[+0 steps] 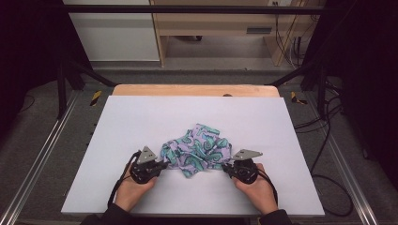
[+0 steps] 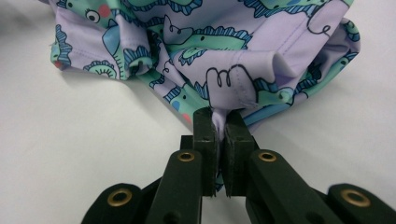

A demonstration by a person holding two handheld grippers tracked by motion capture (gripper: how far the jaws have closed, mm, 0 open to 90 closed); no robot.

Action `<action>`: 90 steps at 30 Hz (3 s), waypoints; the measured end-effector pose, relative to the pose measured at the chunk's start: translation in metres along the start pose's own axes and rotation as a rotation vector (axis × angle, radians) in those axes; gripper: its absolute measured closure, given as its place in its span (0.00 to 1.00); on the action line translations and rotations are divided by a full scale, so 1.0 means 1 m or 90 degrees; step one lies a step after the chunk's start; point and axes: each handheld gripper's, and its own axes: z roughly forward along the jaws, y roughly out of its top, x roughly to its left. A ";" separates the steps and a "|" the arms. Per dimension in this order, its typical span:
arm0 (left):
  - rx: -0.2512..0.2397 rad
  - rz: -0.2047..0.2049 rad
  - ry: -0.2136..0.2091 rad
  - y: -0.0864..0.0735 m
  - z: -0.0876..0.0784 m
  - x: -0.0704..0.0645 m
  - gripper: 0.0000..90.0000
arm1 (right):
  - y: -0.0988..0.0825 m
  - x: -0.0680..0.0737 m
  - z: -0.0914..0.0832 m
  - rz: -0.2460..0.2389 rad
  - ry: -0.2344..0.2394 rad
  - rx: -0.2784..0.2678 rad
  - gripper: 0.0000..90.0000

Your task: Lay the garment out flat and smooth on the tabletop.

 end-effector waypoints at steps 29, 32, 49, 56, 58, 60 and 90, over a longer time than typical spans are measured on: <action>-0.071 0.015 0.009 0.004 -0.039 -0.049 0.50 | 0.004 0.025 -0.054 -0.031 -0.020 -0.061 0.34; -0.062 0.025 0.007 0.007 -0.034 -0.057 0.49 | 0.017 0.032 -0.051 -0.048 -0.010 -0.071 0.32; -0.046 0.038 -0.008 0.012 -0.022 -0.070 0.47 | 0.061 0.054 0.004 -0.109 -0.002 -0.021 0.70; -0.034 0.035 -0.003 0.018 -0.006 -0.070 0.50 | 0.061 0.050 -0.005 -0.095 0.015 -0.019 1.00; -0.038 0.022 0.000 0.020 0.000 -0.070 0.52 | 0.060 0.049 -0.007 -0.094 0.016 -0.018 1.00; -0.036 0.027 0.002 0.022 0.005 -0.071 0.58 | 0.058 0.049 -0.009 -0.094 0.016 -0.019 1.00; 0.001 0.033 -0.015 0.008 -0.009 0.015 0.99 | 0.016 -0.006 -0.045 -0.020 -0.043 -0.017 1.00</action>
